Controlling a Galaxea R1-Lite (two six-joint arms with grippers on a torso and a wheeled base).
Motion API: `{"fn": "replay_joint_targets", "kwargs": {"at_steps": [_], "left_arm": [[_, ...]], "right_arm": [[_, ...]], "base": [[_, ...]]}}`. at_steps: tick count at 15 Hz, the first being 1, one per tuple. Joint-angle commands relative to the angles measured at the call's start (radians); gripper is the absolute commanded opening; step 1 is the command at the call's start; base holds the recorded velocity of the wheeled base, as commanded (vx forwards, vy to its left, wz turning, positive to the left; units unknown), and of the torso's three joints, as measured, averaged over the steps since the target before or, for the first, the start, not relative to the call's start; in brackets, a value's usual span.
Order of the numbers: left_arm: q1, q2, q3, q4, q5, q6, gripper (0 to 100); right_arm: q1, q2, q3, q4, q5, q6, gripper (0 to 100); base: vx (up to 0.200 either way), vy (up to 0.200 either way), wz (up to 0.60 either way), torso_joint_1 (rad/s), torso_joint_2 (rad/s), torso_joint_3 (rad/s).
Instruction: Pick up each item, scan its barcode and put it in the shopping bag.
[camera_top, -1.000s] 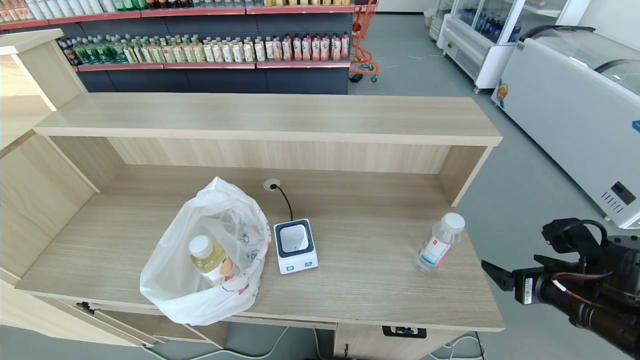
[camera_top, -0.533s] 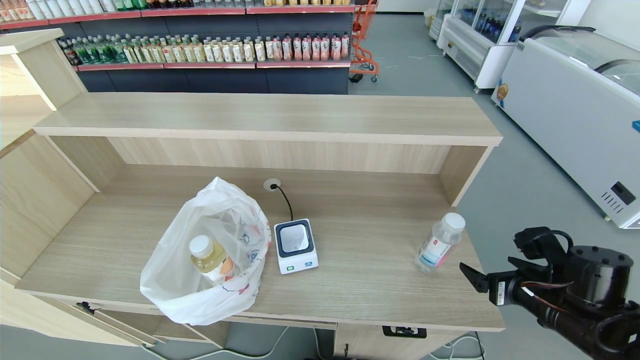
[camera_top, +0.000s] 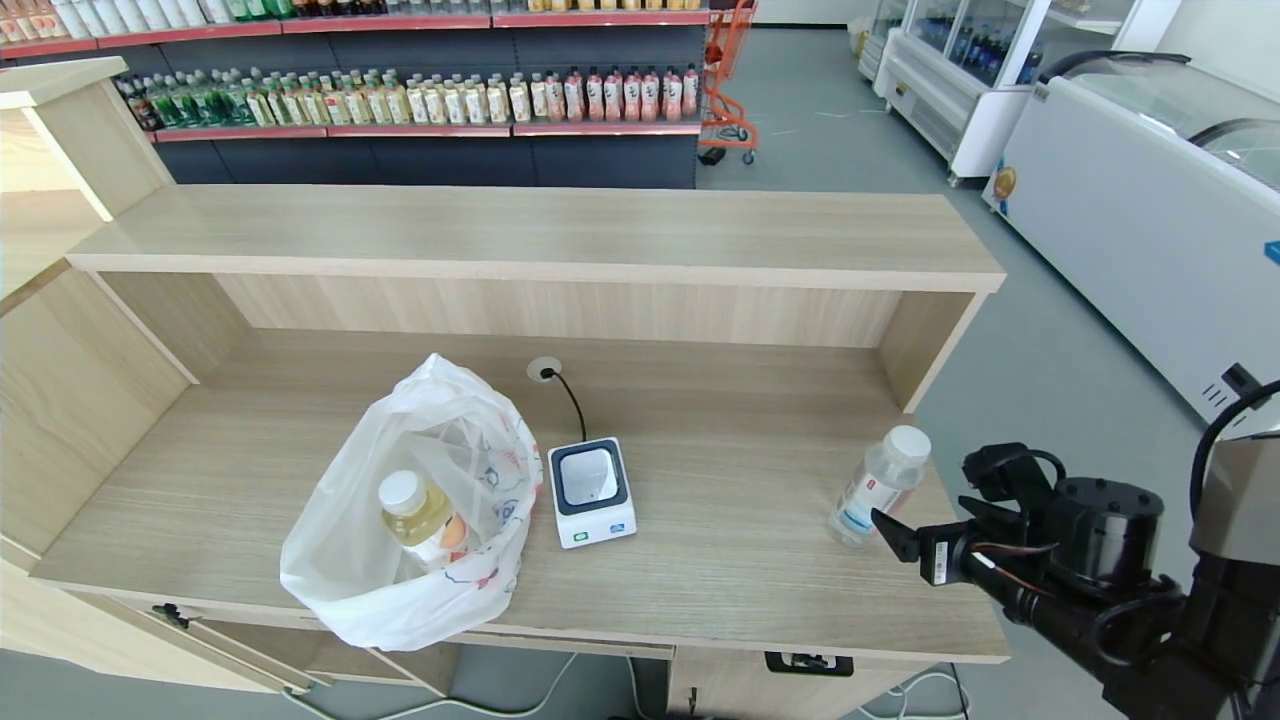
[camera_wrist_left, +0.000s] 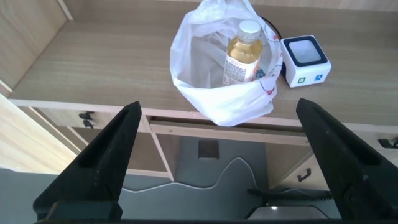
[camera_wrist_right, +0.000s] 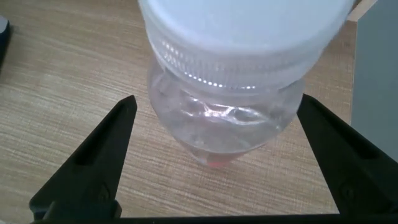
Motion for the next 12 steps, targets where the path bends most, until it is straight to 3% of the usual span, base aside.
{"fn": "replay_joint_targets", "kwargs": {"at_steps": [1,12], "left_arm": [[0.0,0.0,0.0,0.0,0.0,-0.001,100],[0.0,0.0,0.0,0.0,0.0,-0.001,100]], "right_arm": [[0.004,0.031,-0.046,0.0,0.004,-0.001,100],[0.016,0.103,-0.16,0.001,0.056,-0.036,100]], "base": [[0.0,0.0,0.0,0.0,0.0,0.0],[0.0,0.0,0.0,0.0,0.0,0.0]]}}
